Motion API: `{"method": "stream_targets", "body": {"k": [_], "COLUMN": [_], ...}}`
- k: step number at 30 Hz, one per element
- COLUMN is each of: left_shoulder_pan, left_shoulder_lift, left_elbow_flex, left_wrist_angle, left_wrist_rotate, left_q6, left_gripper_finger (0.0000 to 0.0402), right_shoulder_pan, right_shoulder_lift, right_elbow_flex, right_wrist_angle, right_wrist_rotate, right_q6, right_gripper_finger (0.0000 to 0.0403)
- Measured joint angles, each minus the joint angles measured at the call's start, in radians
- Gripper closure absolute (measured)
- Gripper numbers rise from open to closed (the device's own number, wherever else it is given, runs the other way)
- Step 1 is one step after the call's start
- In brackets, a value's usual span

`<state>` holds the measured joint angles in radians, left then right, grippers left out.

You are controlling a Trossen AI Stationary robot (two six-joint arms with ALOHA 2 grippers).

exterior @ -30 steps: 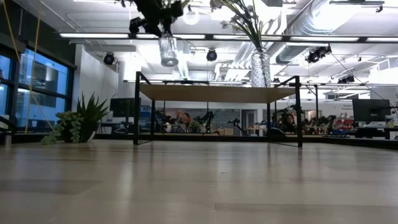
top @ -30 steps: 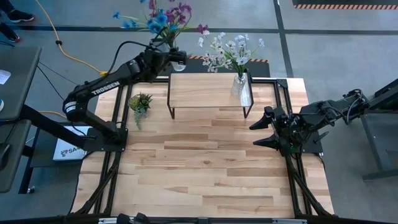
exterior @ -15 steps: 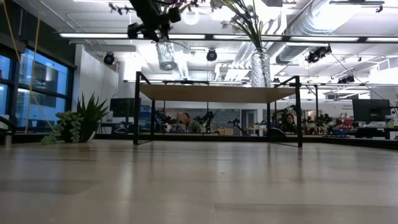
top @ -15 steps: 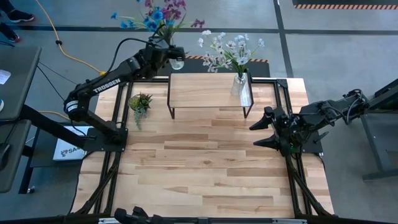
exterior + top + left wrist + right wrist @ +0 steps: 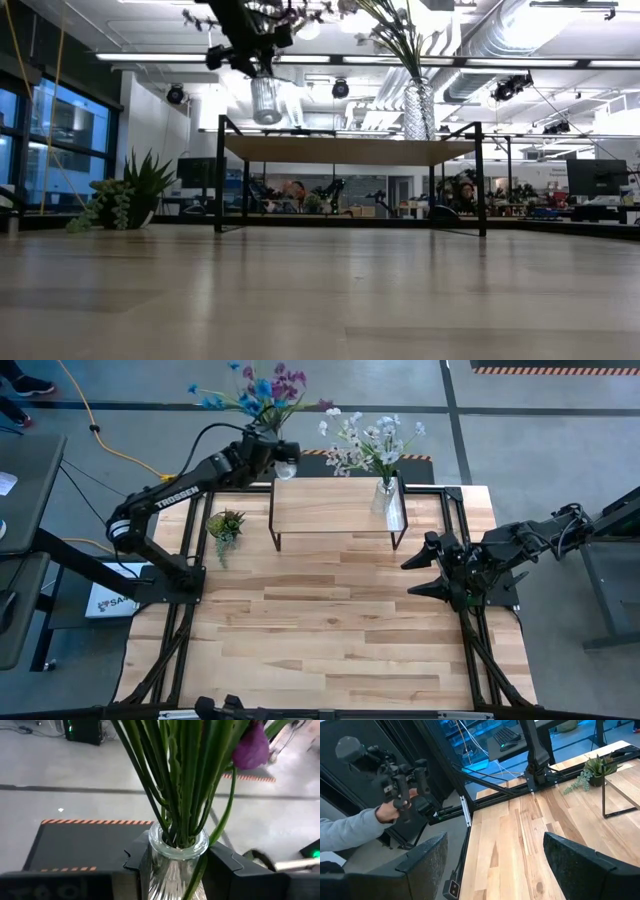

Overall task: Pick and place flowers into a vace then onto a shelf
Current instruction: Put the transparent vase with flowers on the shelf

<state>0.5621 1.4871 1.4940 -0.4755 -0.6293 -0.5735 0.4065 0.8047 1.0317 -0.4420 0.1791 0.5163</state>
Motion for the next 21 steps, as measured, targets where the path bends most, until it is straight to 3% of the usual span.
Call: {"method": "stream_targets", "body": {"k": [21], "left_shoulder_pan": [-0.109], "left_shoulder_lift": [0.088], "left_elbow_flex": [-0.001], "left_wrist_angle": [-0.056], "left_wrist_rotate": [-0.067], "left_q6": [-0.008], "left_gripper_finger": [0.0241], "right_shoulder_pan": [0.000], "right_shoulder_lift": [0.000], "right_elbow_flex": [0.000], "right_wrist_angle": [0.007], "right_wrist_rotate": [-0.030], "right_q6": [0.003], "right_gripper_finger": [0.0086]}}
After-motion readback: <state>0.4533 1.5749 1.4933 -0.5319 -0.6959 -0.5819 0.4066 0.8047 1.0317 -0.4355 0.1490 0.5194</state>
